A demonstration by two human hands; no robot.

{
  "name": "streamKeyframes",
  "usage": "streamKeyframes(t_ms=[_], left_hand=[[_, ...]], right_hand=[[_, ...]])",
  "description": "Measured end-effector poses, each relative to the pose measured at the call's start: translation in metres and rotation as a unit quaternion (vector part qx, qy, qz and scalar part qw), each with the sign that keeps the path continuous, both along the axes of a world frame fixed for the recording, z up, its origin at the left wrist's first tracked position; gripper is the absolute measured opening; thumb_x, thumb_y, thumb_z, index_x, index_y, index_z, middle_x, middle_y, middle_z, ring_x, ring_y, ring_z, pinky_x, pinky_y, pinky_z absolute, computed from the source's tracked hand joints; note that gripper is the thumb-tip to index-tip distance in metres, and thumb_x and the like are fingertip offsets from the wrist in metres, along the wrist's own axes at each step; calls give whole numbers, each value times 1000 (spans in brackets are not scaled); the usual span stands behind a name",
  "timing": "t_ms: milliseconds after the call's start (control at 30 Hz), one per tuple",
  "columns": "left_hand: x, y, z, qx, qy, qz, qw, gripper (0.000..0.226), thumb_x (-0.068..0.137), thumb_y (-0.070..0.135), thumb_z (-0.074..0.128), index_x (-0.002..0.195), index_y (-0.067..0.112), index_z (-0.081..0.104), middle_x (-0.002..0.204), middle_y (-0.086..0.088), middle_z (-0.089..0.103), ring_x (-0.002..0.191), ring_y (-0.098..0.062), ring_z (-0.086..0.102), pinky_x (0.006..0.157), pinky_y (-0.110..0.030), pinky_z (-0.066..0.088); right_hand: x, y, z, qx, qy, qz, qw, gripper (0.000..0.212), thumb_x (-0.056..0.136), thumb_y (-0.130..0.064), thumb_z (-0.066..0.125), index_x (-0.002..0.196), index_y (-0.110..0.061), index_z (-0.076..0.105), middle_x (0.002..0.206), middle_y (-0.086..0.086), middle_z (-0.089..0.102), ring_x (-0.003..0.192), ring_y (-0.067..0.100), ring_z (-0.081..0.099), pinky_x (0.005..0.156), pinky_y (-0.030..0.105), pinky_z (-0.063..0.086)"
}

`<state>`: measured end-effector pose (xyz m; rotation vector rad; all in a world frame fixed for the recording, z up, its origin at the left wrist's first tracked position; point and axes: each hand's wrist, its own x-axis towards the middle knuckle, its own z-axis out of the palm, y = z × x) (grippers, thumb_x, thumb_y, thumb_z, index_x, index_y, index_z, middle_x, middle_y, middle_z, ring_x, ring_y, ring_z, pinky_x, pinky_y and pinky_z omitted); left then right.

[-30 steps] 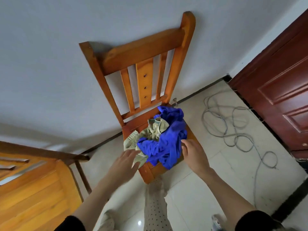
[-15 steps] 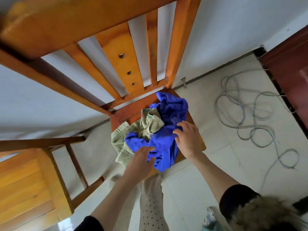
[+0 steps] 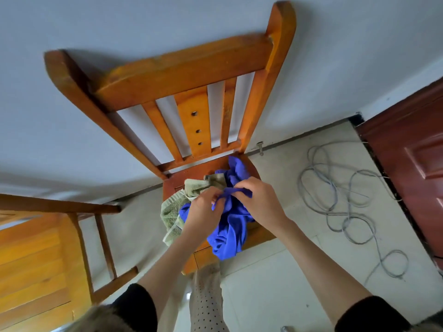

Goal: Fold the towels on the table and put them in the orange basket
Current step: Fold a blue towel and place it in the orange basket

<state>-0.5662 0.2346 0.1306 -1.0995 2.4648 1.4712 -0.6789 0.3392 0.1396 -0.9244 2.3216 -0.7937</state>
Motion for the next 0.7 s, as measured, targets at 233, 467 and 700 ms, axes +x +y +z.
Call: streamKeyframes(t_ms=[233,467,700], left_hand=[[-14,-37,90,-49,77,-44,995,8,88,19,59,81,21,59,65,8,56,61,-7,50,57,-11,36],[7,-55,177,-121,165,-129,970,11,95,16,50,86,14,57,66,2,57,60,-8,49,56,-14,34],[73,-82,253,-199,236,-87,947,11,94,12,51,85,15,56,69,14,54,64,4,49,63,-9,37]], right_hand=[[-14,-22,68,-86,73,-38,993,11,87,-11,60,95,-11,68,94,2,67,85,13,59,74,9,36],[-6,-27,132,-164,152,-18,974,13,87,-3,57,96,-9,64,90,2,65,78,10,54,70,7,36],[31,-60,186,-213,173,-9,962,9,91,-9,52,91,-10,61,80,-4,62,71,3,50,68,18,37]])
